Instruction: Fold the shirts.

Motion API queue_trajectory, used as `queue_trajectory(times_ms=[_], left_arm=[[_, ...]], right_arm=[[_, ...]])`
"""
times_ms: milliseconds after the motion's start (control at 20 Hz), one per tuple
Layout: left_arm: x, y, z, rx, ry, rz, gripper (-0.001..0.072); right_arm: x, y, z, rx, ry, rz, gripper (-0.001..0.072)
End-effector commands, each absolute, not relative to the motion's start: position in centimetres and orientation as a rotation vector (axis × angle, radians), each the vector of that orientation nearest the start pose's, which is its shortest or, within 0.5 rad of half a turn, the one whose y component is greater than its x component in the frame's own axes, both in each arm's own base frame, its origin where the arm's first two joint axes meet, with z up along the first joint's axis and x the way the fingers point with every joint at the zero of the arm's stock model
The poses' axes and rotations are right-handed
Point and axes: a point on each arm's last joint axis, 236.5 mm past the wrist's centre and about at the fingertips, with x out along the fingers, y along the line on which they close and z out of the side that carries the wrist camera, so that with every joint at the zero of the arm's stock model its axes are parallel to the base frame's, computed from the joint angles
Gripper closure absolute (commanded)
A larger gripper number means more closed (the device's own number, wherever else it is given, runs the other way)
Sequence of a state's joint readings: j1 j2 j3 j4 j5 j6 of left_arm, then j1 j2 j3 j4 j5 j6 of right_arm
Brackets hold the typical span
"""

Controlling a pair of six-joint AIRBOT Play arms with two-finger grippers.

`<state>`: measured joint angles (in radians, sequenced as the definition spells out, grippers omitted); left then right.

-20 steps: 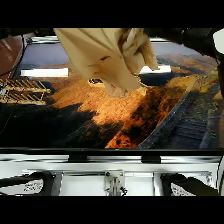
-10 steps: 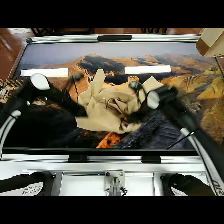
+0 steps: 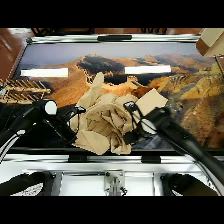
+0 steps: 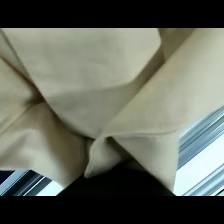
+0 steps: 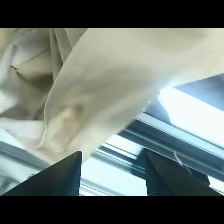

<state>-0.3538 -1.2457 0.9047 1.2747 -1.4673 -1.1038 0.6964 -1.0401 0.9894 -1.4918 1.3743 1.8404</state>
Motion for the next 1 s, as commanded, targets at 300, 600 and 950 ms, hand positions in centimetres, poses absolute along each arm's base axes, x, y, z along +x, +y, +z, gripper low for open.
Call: queue_trajectory(times_ms=[300, 600, 950], left_arm=[[23.7, -15.3, -2.1, 0.360, 1.457, -0.769, 0.0662], [23.8, -15.3, -2.2, 0.318, 1.470, -0.727, 0.0662], [24.1, -15.0, -2.2, 0.284, 1.480, -0.685, 0.0660]], right_arm=[[30.6, 17.2, 4.5, -0.002, 1.311, 0.372, 0.0207], [31.0, 22.2, -2.2, 0.098, 1.470, 0.521, 0.0207], [30.4, 20.4, -2.0, -0.015, 1.500, 0.519, 0.0654]])
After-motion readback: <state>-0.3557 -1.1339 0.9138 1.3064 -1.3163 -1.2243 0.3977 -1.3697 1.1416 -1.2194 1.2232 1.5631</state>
